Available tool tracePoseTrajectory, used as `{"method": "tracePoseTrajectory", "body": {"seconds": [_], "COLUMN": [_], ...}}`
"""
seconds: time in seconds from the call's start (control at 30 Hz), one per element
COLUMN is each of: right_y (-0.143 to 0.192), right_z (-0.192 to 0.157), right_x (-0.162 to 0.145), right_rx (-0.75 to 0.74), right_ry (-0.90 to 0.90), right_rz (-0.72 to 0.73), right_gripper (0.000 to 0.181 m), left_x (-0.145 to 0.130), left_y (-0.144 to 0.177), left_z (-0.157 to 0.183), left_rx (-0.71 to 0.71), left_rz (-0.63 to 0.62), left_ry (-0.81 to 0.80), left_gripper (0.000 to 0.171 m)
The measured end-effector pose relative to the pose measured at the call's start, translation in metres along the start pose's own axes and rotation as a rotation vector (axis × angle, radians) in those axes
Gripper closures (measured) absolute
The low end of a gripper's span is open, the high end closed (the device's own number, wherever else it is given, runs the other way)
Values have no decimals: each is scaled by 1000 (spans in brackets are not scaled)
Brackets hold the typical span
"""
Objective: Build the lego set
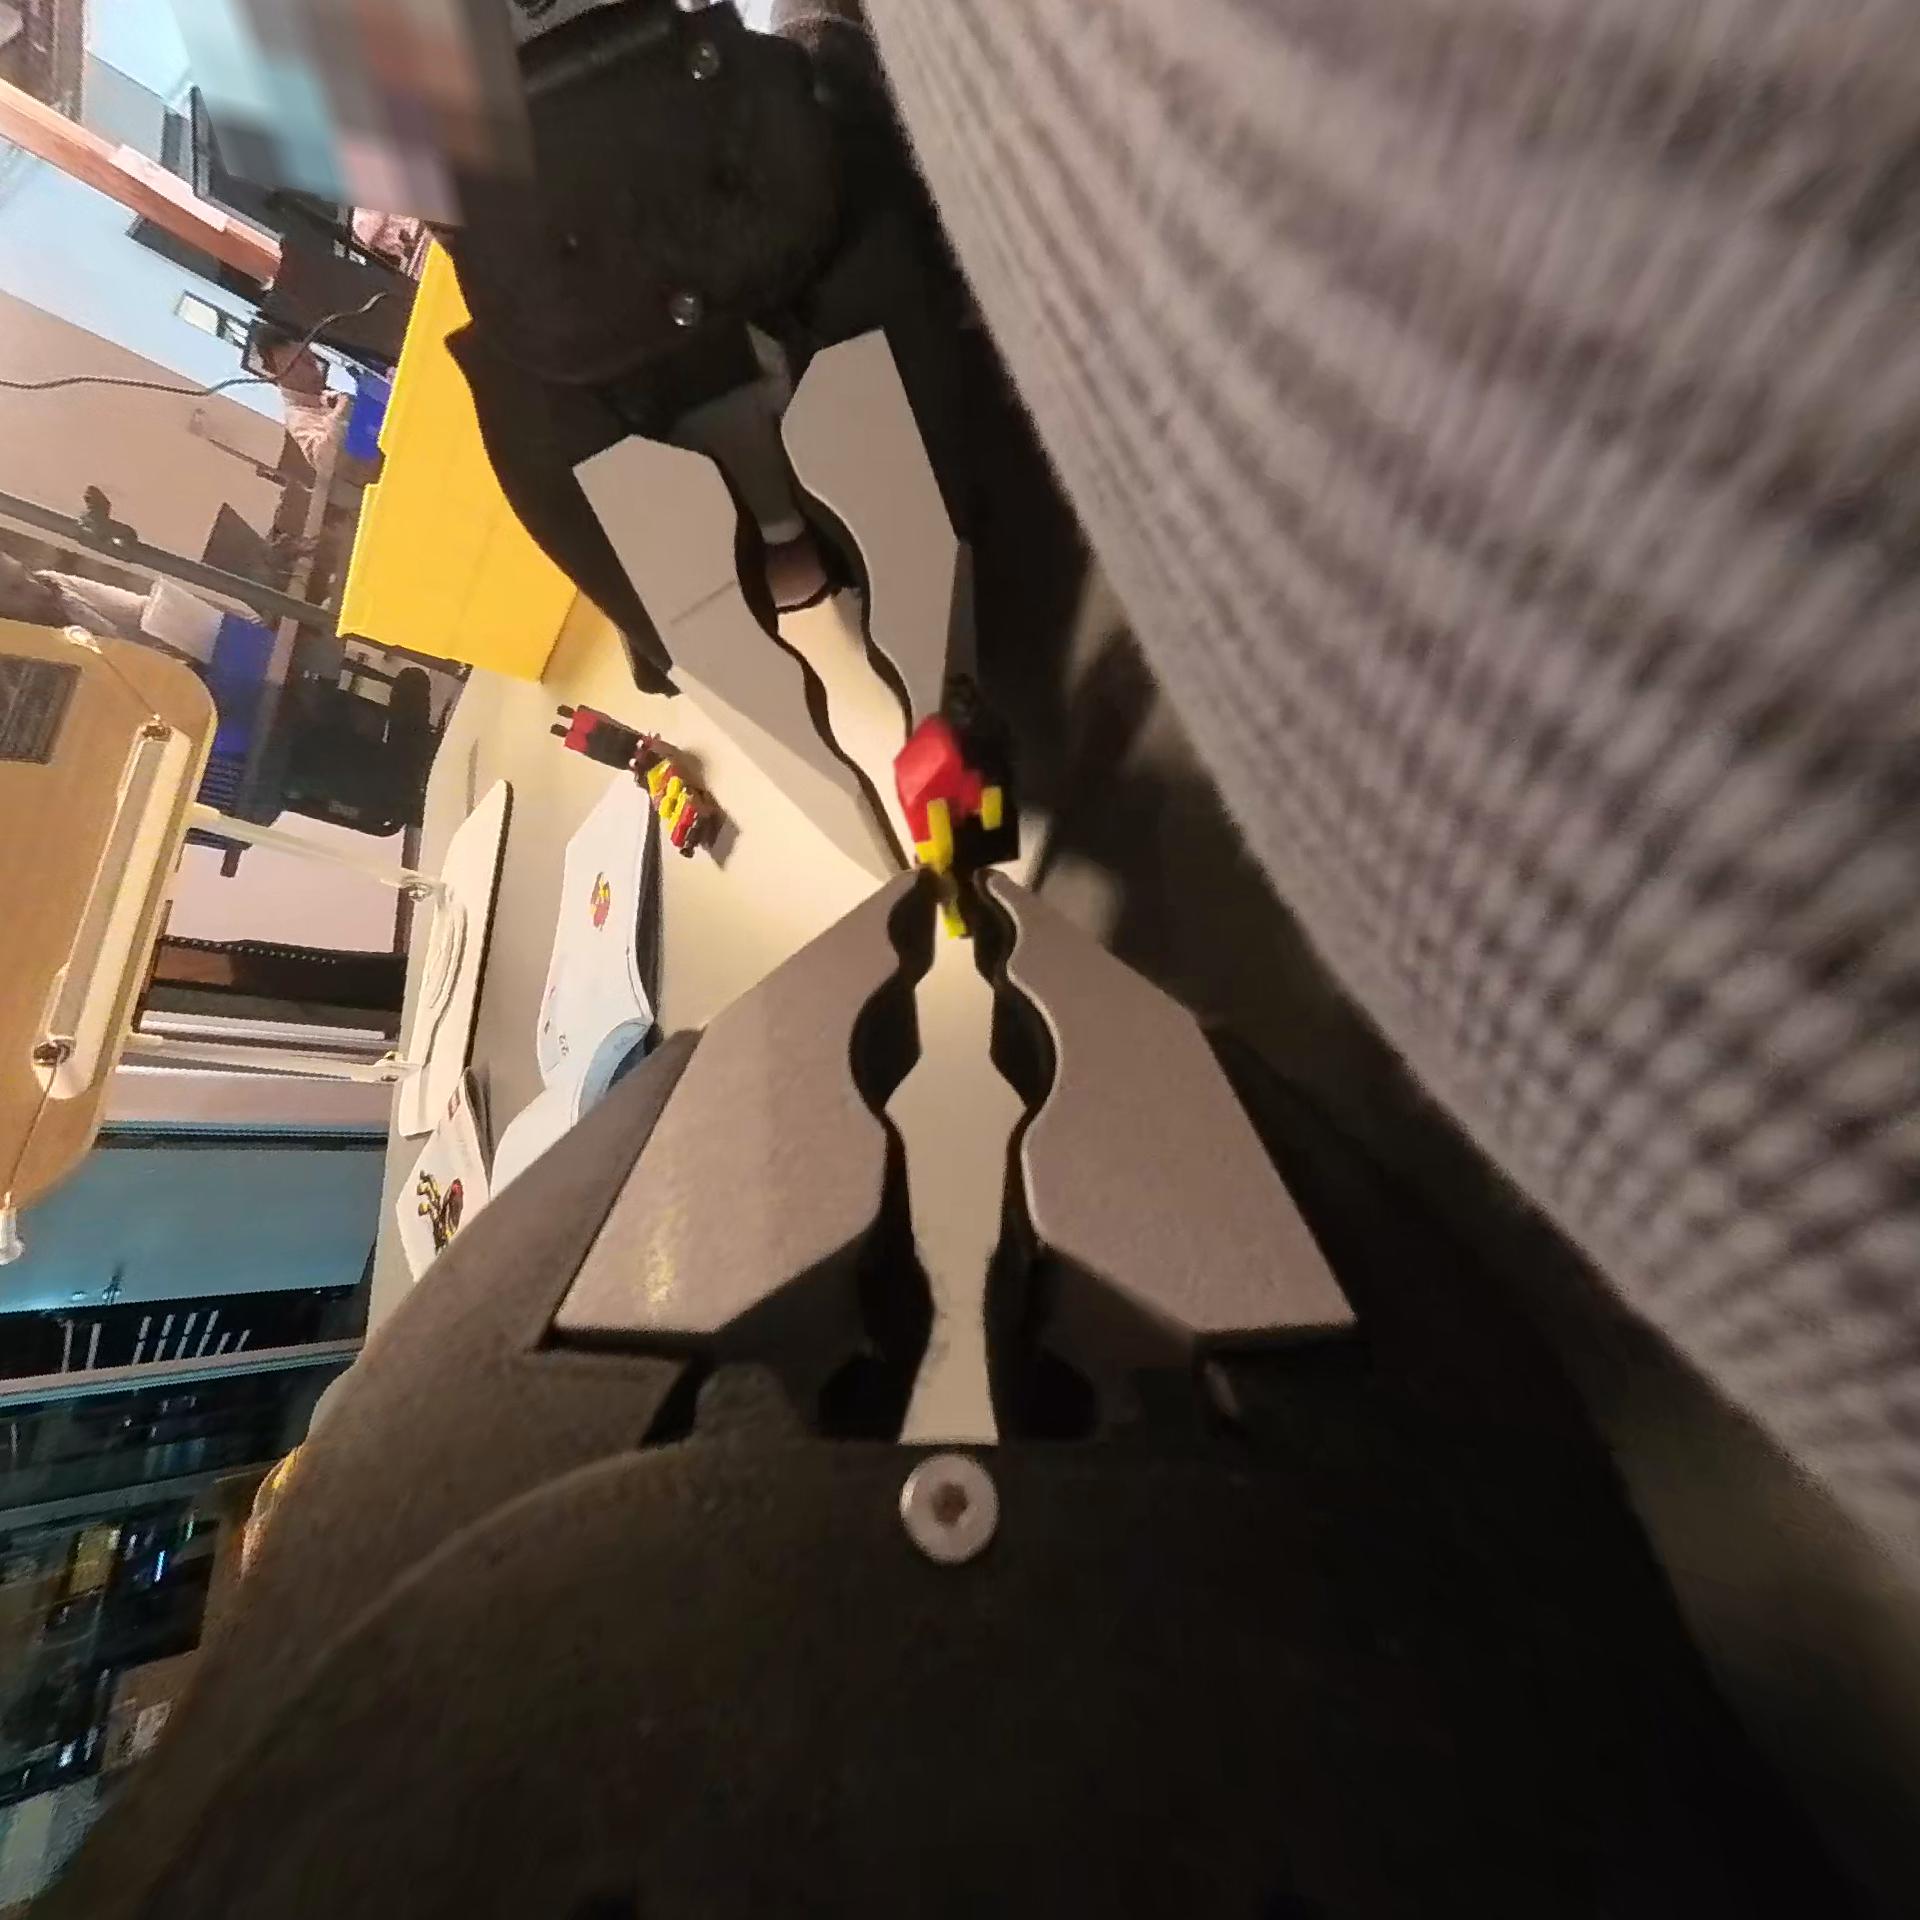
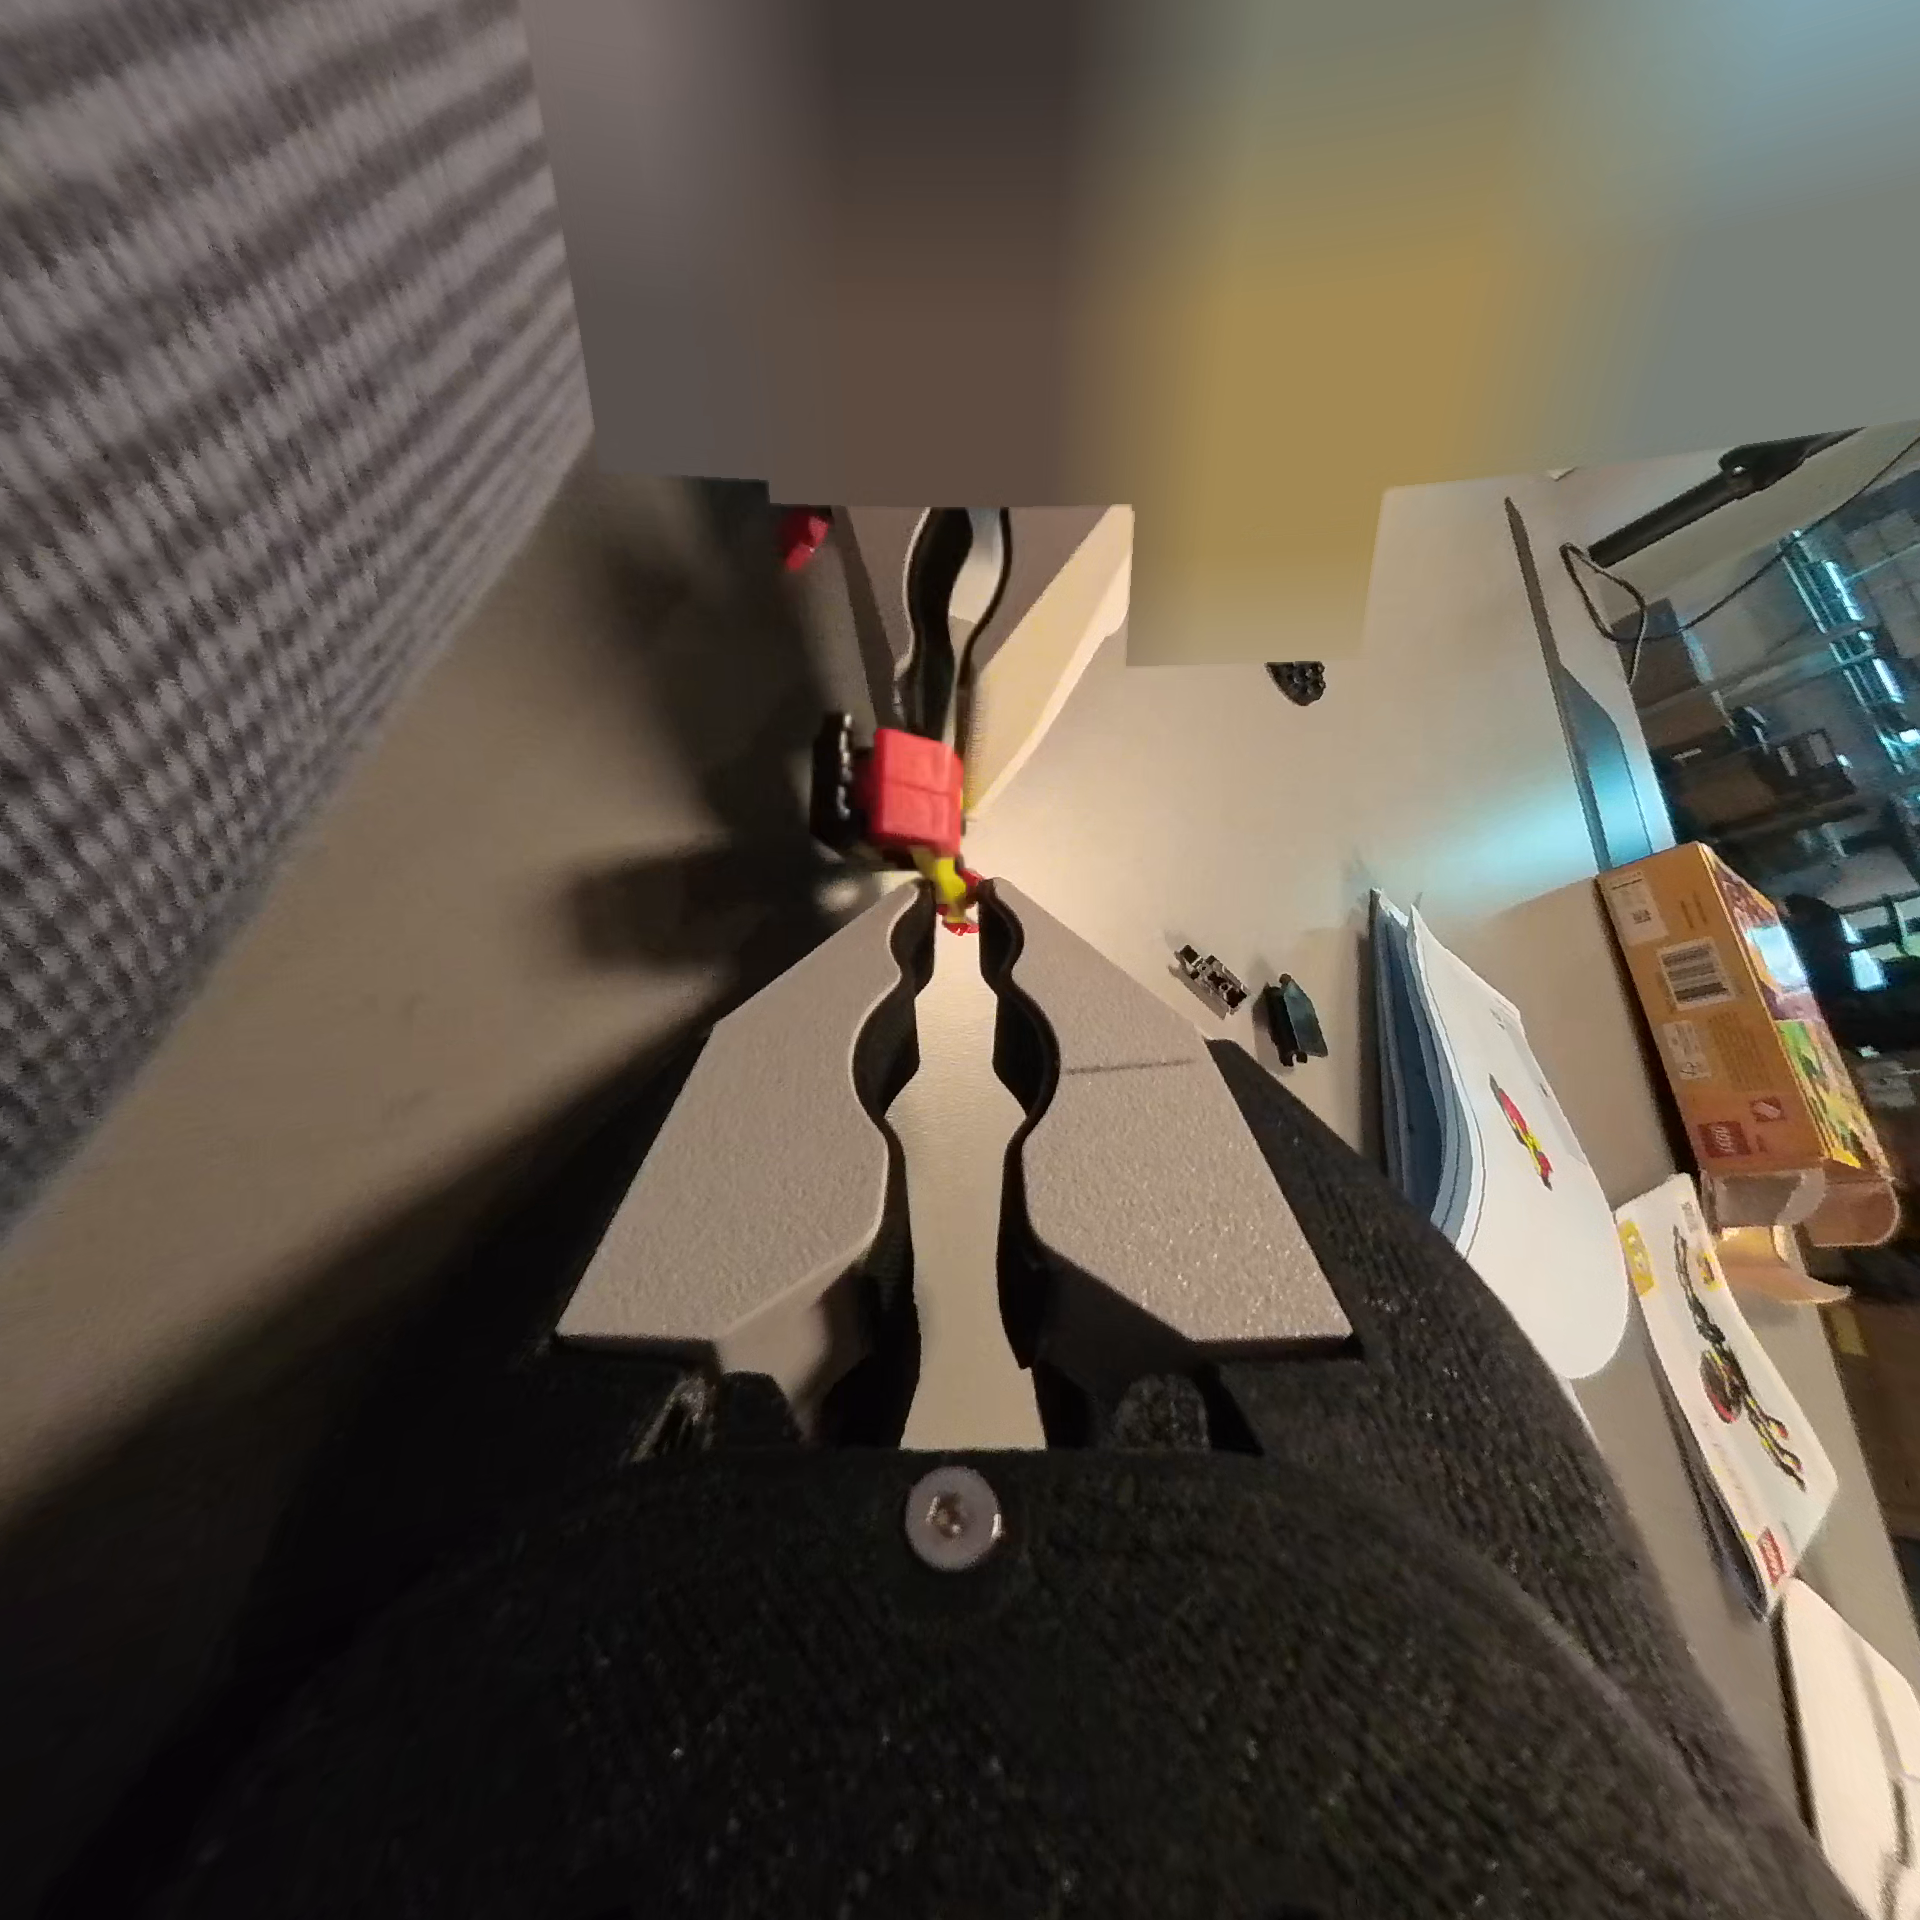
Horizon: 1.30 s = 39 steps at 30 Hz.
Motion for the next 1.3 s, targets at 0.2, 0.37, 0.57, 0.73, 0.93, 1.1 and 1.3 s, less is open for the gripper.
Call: {"method": "tracePoseTrajectory", "body": {"seconds": [0.2,0.37,0.57,0.73,0.93,1.1,1.3], "right_y": [1,1,0,1,1,0,0], "right_z": [-1,-4,-4,-5,-5,-5,-4], "right_x": [0,-1,-2,-4,-4,-5,-7], "right_rx": [25,36,53,61,78,121,183], "right_ry": [5,69,85,115,132,120,5], "right_rz": [-3,-19,-35,-44,-38,-55,-73], "right_gripper": [175,174,174,175,174,174,175], "left_x": [0,0,-1,0,-1,-1,-2], "left_y": [-2,-4,-5,-7,-8,-8,-8], "left_z": [1,3,3,4,2,2,3], "left_rx": [-21,-51,-61,-71,-91,-96,-91], "left_rz": [-6,-4,-9,-9,7,8,-10], "left_ry": [11,41,70,88,138,142,107], "left_gripper": [167,167,167,167,167,167,167]}}
Point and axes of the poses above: each gripper's, where its closed fingertips meet, y back along the fingers, x out of its top, z = x × y across the jaws, the point moved 2 cm from there along y, back along the fingers, and after that the axes turned 8 degrees about -y, right-handed, at the moved point
